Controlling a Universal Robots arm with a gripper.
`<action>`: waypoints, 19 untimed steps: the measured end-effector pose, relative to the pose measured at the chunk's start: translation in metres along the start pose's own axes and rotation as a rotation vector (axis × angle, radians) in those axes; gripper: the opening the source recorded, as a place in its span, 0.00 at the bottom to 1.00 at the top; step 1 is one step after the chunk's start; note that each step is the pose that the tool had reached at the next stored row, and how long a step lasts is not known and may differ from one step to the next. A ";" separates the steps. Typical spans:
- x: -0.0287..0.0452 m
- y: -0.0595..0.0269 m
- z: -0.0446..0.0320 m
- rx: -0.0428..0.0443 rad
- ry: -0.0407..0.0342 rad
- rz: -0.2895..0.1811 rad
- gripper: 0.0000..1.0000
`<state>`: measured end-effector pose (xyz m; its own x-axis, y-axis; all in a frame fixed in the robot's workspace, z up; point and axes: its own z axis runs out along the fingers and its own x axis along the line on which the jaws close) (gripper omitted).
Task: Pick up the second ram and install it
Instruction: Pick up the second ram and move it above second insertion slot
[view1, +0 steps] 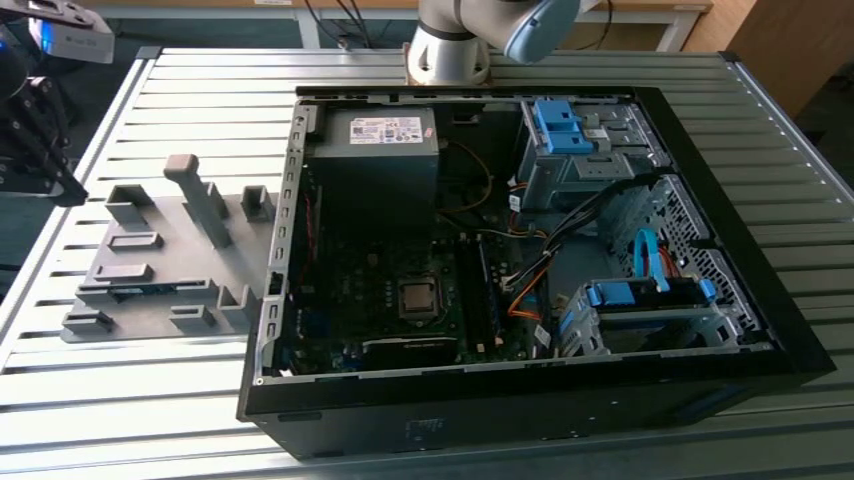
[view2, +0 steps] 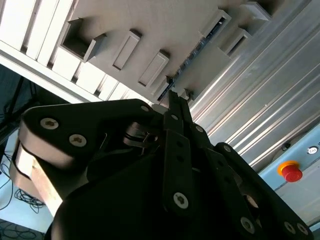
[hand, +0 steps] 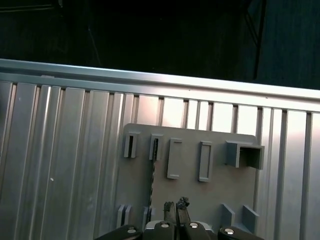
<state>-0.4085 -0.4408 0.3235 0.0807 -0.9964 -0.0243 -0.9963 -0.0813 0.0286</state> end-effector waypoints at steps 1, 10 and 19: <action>0.0004 0.0001 0.0006 0.0009 -0.0072 0.000 0.15; 0.0052 0.0005 0.0124 0.0041 -0.0249 0.002 0.15; 0.0064 0.0001 0.0285 0.0050 -0.0251 0.010 0.23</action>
<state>-0.4089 -0.4466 0.2948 0.0699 -0.9963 -0.0491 -0.9972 -0.0711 0.0240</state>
